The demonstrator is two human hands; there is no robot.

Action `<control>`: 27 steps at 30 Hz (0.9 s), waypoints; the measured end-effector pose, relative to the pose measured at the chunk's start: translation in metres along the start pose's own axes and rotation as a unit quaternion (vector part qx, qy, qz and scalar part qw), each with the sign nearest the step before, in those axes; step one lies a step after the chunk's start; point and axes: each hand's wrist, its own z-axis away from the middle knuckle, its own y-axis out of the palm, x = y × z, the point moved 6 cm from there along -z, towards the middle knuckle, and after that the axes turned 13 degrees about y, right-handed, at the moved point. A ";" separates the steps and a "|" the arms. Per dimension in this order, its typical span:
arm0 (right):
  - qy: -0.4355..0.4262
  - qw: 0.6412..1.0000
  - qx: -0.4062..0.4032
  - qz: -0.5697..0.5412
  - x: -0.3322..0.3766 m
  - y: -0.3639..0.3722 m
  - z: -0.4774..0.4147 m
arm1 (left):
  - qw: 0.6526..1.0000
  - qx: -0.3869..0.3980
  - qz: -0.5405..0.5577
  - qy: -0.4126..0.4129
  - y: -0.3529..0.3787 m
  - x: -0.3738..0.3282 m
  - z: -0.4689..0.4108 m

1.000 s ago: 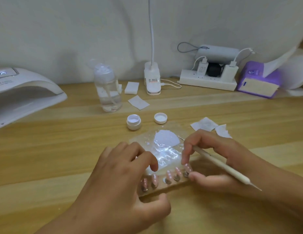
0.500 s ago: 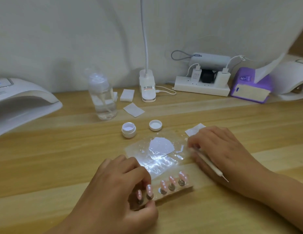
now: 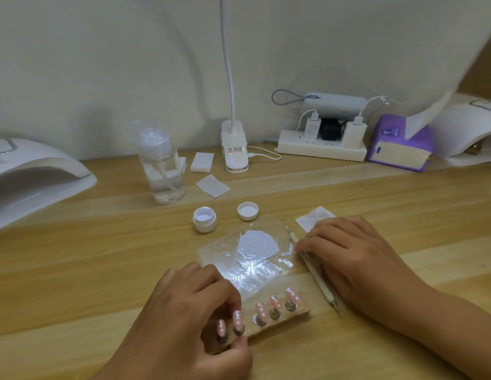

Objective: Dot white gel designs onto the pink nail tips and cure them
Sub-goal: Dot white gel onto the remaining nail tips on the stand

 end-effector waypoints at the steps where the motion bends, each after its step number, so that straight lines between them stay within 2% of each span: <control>1: -0.001 1.000 0.006 -0.003 0.000 0.001 0.000 | 1.000 -0.005 -0.005 0.002 0.000 0.000 -0.001; 7: 0.014 1.000 0.006 -0.002 -0.004 -0.008 0.000 | 0.999 -0.011 -0.025 0.036 -0.002 -0.003 -0.005; 10: 0.091 0.995 -0.023 -0.018 -0.025 -0.037 -0.009 | 0.997 0.015 -0.025 0.076 -0.005 -0.003 -0.008; 12: 0.158 0.986 -0.052 -0.020 -0.054 -0.068 -0.016 | 0.997 0.021 -0.005 0.073 -0.008 -0.003 -0.015; 13: 0.202 0.979 -0.031 -0.012 -0.075 -0.082 -0.018 | 0.997 0.020 0.007 0.074 -0.009 -0.004 -0.020; 14: 0.257 0.966 0.017 0.003 -0.100 -0.093 -0.018 | 0.996 0.023 0.016 0.081 -0.010 -0.008 -0.027; 16: 0.369 0.918 0.141 0.048 -0.162 -0.107 -0.009 | 0.992 0.030 0.016 0.119 -0.010 -0.024 -0.049; 18: 0.447 0.866 0.208 0.089 -0.224 -0.117 0.007 | 0.990 0.026 0.020 0.135 -0.006 -0.043 -0.082; 21: 0.523 0.830 0.174 0.080 -0.298 -0.126 0.015 | 0.995 -0.008 0.075 0.072 0.015 -0.066 -0.141; 23: 0.560 0.813 0.145 0.059 -0.331 -0.120 0.011 | 0.996 0.007 0.086 0.016 0.046 -0.079 -0.183; 27: 0.612 0.781 0.122 -0.029 -0.381 -0.082 0.011 | 0.997 0.008 0.074 0.004 0.106 -0.098 -0.251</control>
